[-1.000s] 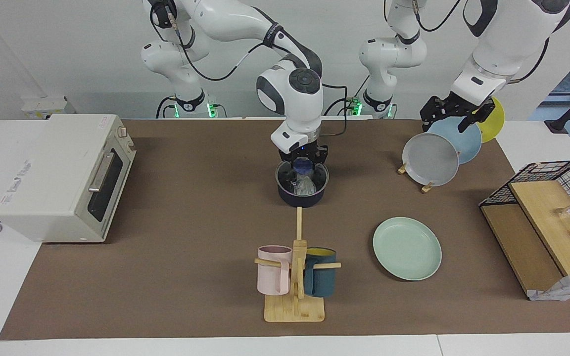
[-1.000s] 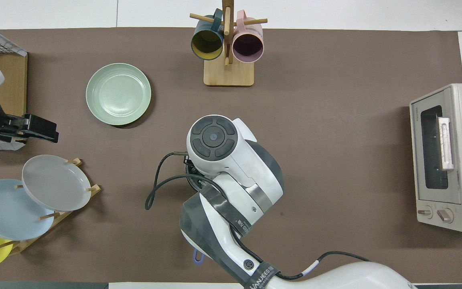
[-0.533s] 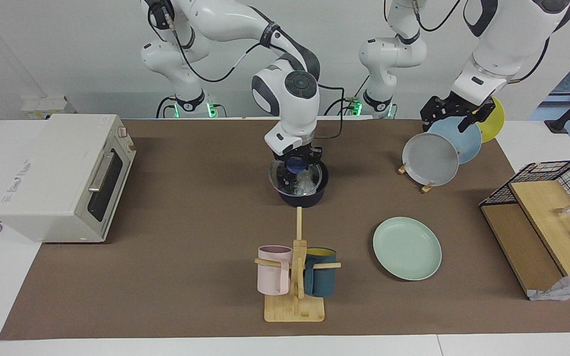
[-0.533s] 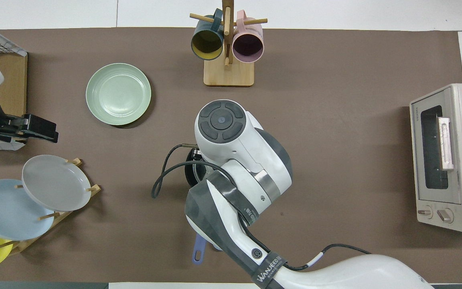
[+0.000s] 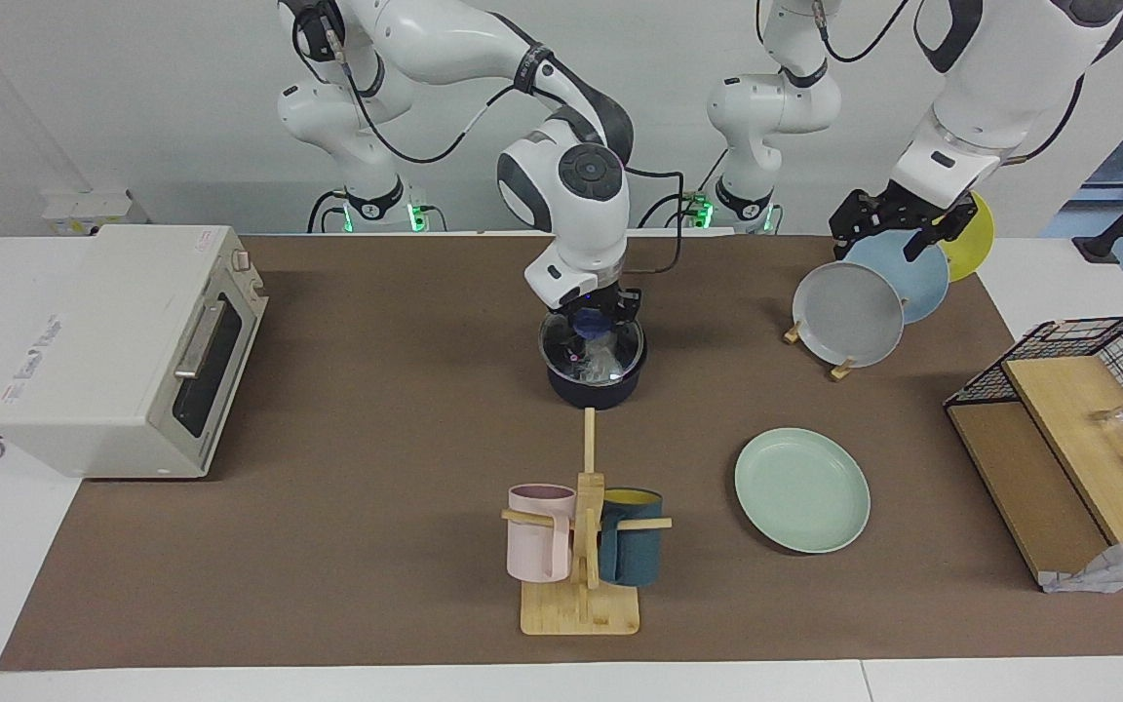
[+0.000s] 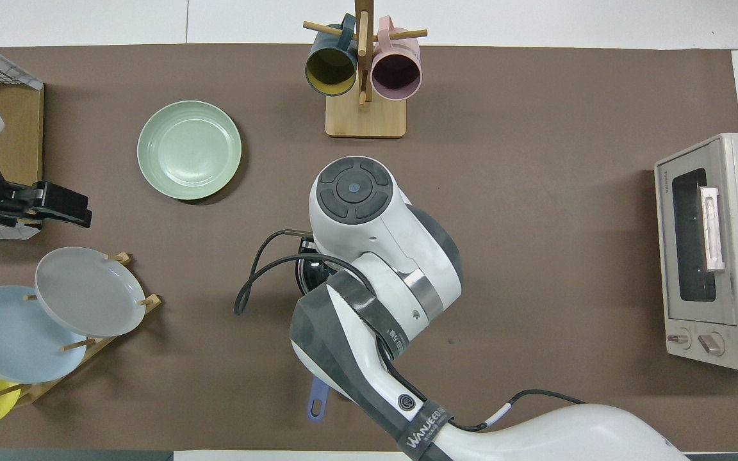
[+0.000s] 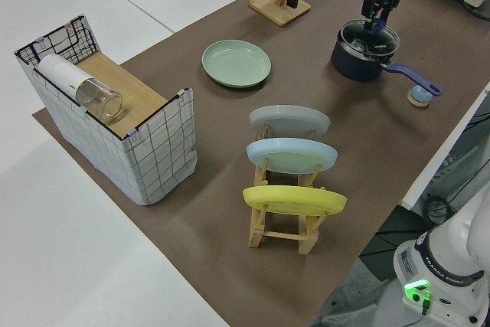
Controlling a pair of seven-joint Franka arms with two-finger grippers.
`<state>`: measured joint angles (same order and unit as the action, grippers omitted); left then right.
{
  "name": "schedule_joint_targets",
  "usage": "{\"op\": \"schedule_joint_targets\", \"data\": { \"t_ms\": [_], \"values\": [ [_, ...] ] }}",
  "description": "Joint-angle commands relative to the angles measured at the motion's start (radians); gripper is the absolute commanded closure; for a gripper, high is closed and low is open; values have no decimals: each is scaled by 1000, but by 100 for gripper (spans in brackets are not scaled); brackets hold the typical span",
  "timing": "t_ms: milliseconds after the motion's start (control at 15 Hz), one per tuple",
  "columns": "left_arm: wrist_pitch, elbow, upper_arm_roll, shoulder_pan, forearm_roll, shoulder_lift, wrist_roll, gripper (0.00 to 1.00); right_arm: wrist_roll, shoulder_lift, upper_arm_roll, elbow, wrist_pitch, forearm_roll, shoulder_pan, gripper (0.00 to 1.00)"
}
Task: Transfer vermicelli from plate to pot
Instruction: 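Lower the glass lid onto the black pot with the right gripper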
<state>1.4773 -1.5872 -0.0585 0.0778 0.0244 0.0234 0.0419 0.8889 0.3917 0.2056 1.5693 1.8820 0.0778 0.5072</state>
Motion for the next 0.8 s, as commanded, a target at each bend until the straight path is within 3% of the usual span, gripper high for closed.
{"op": "schedule_joint_targets", "data": {
  "t_ms": [0,733],
  "values": [
    [6,-16,-6,-16,12,13,3,0,25,16,9,-19,5,13,-3,60],
    [3,-17,-4,-16,12,13,3,0,32,19,8,26,91,-79,24,56]
  ]
}}
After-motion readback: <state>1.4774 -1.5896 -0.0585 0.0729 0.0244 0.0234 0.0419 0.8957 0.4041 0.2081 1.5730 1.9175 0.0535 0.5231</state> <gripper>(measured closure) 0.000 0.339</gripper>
